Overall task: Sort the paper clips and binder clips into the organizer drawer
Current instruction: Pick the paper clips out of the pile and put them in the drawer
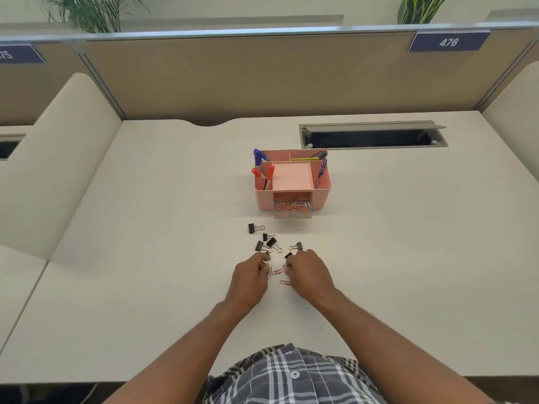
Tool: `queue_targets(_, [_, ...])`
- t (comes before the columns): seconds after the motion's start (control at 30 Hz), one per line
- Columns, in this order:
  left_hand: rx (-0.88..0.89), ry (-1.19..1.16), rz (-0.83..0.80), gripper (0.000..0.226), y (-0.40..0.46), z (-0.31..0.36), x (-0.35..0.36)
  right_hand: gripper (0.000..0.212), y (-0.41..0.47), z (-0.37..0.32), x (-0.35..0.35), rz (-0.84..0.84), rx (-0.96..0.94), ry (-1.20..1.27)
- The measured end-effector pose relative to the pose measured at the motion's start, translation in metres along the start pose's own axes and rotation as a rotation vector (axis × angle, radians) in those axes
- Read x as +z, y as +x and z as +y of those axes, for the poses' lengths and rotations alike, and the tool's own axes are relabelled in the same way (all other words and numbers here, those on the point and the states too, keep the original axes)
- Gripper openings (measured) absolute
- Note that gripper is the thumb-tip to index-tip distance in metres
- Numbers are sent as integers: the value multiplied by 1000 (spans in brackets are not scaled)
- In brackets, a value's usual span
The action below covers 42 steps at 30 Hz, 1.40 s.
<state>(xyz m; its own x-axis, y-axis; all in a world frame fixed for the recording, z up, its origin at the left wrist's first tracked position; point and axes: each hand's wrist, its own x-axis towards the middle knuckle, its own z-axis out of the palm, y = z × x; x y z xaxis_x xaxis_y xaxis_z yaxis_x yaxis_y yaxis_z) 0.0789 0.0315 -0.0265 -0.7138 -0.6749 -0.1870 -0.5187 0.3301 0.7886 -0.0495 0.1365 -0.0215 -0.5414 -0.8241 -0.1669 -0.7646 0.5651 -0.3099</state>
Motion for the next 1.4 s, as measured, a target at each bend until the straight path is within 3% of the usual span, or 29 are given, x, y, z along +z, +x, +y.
queue_targets(0.43, [-65, -10, 43, 18, 6, 5, 0, 18, 2, -5, 2, -29, -13, -40])
queue_targets(0.67, [103, 4, 153, 17, 37, 46, -22, 10, 27, 2, -57, 246, 74, 472])
queue_targets(0.8, [254, 105, 172, 14, 72, 79, -33, 10, 59, 4, -93, 372, 41, 422])
queue_targets(0.93, [287, 176, 126, 20, 95, 100, -34, 17, 86, 4, -99, 286, 75, 289])
queue_targets(1.07, [323, 148, 87, 34, 94, 107, -34, 20, 90, 3, -101, 250, 73, 319])
queue_targets(1.2, [386, 149, 169, 18, 77, 80, -31, 17, 60, 13, -93, 293, 36, 351])
queue_targets(1.3, [324, 166, 133, 16, 51, 43, -17, 15, 27, 24, -62, 152, 60, 290])
queue_targets(1.4, [296, 295, 46, 18, 21, 6, 2, 25, -5, 26, -23, -18, 95, 226])
